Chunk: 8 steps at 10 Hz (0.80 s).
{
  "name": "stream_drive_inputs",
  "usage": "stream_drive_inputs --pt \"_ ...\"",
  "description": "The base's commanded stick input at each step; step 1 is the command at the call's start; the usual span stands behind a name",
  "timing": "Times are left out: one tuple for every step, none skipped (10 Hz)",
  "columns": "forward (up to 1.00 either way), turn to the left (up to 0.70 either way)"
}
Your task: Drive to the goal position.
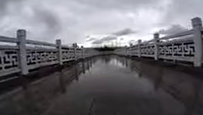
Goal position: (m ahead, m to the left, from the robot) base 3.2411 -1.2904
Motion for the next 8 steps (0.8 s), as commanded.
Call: stream_drive_inputs --pt "0.45 0.00" --pt "0.45 0.00" --pt "0.45 0.00" --pt "0.45 0.00" --pt "0.45 0.00" --pt "0.45 0.00" --pt "0.45 0.00" --pt "0.45 0.00"
